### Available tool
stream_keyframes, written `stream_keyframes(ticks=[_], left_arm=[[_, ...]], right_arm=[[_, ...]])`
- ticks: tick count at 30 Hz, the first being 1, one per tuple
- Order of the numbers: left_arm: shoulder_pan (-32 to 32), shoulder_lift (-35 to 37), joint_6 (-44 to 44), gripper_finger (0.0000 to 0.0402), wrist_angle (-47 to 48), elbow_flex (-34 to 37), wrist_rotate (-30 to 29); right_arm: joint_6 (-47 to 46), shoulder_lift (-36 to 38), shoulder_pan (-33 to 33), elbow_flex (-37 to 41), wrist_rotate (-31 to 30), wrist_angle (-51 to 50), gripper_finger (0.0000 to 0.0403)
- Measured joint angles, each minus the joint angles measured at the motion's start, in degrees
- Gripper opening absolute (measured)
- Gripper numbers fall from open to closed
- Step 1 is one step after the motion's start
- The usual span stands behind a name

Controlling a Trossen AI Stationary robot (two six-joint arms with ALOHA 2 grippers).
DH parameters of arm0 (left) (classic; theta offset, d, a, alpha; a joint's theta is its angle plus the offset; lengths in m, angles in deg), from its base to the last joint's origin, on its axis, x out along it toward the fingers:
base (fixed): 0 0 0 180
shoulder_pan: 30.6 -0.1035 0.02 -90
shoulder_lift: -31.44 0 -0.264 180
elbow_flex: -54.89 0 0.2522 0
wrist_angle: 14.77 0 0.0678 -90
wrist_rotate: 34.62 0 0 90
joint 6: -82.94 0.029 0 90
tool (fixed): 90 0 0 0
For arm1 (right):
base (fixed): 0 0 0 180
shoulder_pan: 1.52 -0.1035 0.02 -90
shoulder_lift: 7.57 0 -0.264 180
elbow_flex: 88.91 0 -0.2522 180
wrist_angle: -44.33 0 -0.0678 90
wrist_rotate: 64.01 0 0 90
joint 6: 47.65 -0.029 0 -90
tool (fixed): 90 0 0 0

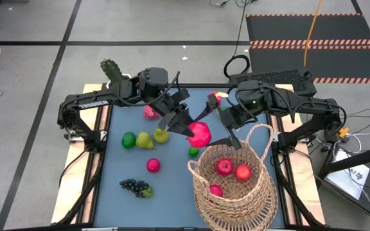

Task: Build produce basket
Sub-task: Put the red apple into the brown basket

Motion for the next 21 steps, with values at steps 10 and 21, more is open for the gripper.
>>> stream_keyframes(ticks=[10, 21], left_arm=[[-0.1, -0.3, -2.9, 0.0393, -3.1, -0.1, -7.7], [-3.1, 0.8, -2.0, 0.0399, -7.2, -0.1, -10.3]], right_arm=[[0.1, 0.7, 0.1, 0.1, -1.4, -0.4, 0.0377], [-4.6, 3.6, 0.0, 0.1, -0.4, -2.1, 0.0376]])
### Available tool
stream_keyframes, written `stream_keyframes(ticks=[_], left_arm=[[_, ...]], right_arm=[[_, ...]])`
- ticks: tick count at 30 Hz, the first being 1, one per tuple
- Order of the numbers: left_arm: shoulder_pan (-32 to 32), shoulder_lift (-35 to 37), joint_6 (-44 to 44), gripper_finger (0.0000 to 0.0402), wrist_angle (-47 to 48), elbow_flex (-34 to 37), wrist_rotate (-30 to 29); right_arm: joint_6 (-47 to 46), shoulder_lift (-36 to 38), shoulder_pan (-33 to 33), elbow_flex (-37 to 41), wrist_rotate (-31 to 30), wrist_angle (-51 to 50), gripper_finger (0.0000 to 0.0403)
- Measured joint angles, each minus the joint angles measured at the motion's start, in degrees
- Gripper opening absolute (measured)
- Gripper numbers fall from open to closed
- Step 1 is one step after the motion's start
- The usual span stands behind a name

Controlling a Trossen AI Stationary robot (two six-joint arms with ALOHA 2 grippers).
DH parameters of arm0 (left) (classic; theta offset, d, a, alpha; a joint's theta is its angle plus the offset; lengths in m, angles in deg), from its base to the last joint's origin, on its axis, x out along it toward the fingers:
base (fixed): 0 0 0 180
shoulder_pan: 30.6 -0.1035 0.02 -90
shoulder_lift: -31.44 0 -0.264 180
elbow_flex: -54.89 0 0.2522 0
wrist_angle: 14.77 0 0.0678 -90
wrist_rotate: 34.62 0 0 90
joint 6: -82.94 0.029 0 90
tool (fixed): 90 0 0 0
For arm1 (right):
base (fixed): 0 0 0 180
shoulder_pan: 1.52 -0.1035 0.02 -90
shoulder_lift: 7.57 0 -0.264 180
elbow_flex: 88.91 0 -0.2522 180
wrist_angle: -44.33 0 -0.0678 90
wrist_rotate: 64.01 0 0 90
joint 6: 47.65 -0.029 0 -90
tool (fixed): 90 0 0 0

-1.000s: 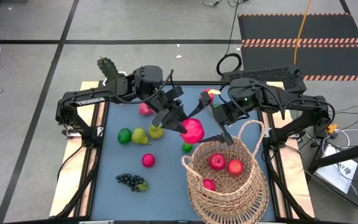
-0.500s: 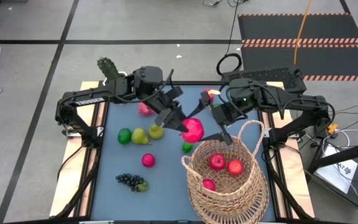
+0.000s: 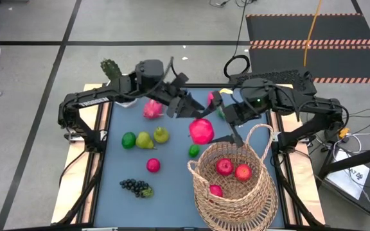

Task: Build produce basket
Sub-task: Put the red apple into the brown basket

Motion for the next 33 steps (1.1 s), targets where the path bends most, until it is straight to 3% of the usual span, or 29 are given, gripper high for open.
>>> stream_keyframes(ticks=[6, 14, 20, 27, 33], left_arm=[[-3.7, 1.5, 4.4, 0.0399, 2.5, 0.0, -2.8], [-8.1, 4.4, 8.5, 0.0399, 14.6, 0.1, -8.5], [-7.7, 5.7, 10.9, 0.0399, 20.5, 0.0, -13.3], [-5.3, 5.7, 11.1, 0.0399, 25.9, 0.0, -14.2], [-2.3, 5.7, 10.8, 0.0399, 29.2, 0.0, -18.6]], right_arm=[[-6.9, 2.9, 0.0, 0.0, 0.1, -5.9, 0.0375], [-30.0, 5.5, 0.0, -0.1, 0.0, -12.0, 0.0375], [-45.2, 6.2, -1.4, -0.1, 0.1, -17.6, 0.0375], [-53.0, 5.6, -6.7, -0.1, -2.5, -24.1, 0.0375], [-59.1, 4.6, -10.2, 2.3, -5.9, -29.6, 0.0375]])
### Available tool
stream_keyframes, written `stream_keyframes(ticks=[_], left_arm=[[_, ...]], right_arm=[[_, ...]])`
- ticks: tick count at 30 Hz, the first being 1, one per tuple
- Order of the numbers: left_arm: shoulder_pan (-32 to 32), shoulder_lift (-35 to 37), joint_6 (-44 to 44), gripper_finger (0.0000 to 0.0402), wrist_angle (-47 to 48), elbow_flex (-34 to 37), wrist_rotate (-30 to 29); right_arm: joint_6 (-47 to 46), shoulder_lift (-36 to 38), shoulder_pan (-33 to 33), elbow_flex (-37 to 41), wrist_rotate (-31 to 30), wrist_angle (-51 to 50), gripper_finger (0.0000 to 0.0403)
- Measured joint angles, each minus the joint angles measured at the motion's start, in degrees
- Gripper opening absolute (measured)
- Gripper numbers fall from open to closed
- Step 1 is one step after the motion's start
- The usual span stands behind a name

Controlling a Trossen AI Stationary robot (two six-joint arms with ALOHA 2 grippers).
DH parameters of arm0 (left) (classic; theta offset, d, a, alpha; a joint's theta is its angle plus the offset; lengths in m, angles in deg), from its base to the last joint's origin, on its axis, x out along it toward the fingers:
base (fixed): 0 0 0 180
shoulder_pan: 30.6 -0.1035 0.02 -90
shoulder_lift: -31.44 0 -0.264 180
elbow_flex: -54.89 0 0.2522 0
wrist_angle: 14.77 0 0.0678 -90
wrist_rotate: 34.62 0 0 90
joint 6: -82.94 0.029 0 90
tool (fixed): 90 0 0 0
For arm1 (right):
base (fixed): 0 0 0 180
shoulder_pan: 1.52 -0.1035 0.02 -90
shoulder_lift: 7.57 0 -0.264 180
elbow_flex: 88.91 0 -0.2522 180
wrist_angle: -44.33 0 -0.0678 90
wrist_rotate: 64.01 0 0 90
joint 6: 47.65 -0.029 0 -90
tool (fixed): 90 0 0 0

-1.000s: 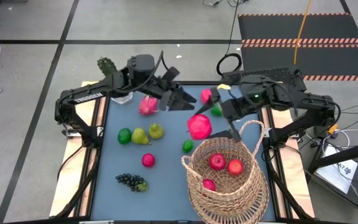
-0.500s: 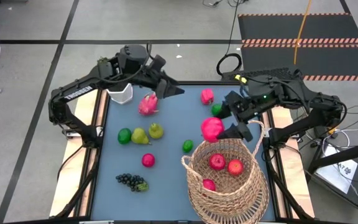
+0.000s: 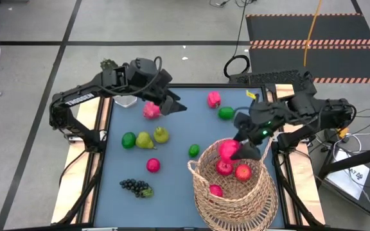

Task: Build produce basket
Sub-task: Put the red apple into the brown basket

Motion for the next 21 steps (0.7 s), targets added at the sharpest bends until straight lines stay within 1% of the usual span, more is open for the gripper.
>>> stream_keyframes(ticks=[7, 10, 14, 19, 21], left_arm=[[3.7, 0.0, 0.0, 0.0399, 0.7, 0.0, -4.4], [5.1, 0.0, 0.1, 0.0399, 0.7, 0.0, -6.3], [6.3, 0.0, 0.3, 0.0399, 0.7, 0.0, -8.4], [6.9, 0.0, 0.3, 0.0399, 0.7, 0.0, -8.6], [7.2, 0.0, 0.4, 0.0399, 0.7, 0.0, -8.6]], right_arm=[[-12.5, -1.4, -1.7, 6.8, 0.4, 0.4, 0.0375], [-18.0, -1.5, -2.5, 10.4, 3.9, 2.1, 0.0375], [-25.5, -1.5, -3.4, 15.4, 7.3, 8.7, 0.0375], [-29.4, -1.7, -4.7, 18.3, 7.7, 16.1, 0.0375], [-29.4, -2.2, -4.8, 18.5, 7.6, 16.7, 0.0375]])
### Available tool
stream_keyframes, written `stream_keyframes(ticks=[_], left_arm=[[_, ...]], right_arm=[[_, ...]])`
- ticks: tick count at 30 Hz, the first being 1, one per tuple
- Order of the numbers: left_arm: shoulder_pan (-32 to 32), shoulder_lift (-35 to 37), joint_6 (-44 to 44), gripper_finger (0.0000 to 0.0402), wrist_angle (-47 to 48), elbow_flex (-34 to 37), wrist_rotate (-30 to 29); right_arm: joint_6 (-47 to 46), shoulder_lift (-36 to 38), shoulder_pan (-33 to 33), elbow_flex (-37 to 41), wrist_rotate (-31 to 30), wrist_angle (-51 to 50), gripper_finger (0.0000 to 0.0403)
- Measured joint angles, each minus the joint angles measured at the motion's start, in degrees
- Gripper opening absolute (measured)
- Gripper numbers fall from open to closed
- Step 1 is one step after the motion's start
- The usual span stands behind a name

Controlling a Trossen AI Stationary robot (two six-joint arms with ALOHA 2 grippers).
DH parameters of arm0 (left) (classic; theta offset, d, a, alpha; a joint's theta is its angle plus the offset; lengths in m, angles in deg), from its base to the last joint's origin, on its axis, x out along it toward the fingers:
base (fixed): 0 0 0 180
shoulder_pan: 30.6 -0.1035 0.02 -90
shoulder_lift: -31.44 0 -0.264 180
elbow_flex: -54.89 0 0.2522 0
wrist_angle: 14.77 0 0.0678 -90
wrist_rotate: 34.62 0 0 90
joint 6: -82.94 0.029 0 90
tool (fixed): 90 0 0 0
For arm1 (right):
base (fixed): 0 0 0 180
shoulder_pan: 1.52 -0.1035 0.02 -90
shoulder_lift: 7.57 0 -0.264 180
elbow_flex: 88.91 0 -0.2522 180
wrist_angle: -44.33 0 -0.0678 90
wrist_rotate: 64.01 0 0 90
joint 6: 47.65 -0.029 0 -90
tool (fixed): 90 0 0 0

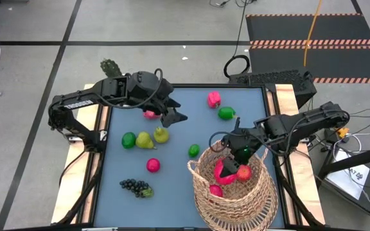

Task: Build produce basket
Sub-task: Put the red apple into the brown basket

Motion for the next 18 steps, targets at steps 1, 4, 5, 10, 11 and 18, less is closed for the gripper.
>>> stream_keyframes(ticks=[1, 4, 5, 10, 11, 18], left_arm=[[0.1, 0.0, 0.2, 0.0399, 0.0, 0.0, 0.0], [0.5, 0.0, 0.7, 0.0399, 0.0, 0.0, -0.1], [0.7, 0.0, 0.8, 0.0399, 0.0, 0.0, -0.1], [1.4, 0.0, 0.7, 0.0399, 0.0, 0.0, -0.2], [1.6, 0.0, 0.6, 0.0399, 0.0, 0.0, -0.3], [2.5, 0.0, 0.8, 0.0399, -0.1, 0.0, -1.2]], right_arm=[[0.5, -0.3, 0.0, 0.0, 0.0, -0.5, 0.0375], [2.4, -1.6, 0.0, 0.0, 0.0, -2.2, 0.0375], [2.9, -2.1, 0.0, 0.0, 0.0, -2.8, 0.0375], [2.1, -4.7, 0.0, 0.1, 0.2, -4.3, 0.0375], [1.6, -5.2, 0.0, 0.1, 0.9, -4.5, 0.0375], [-0.3, -7.4, 0.0, 0.1, 2.7, -6.6, 0.0375]])
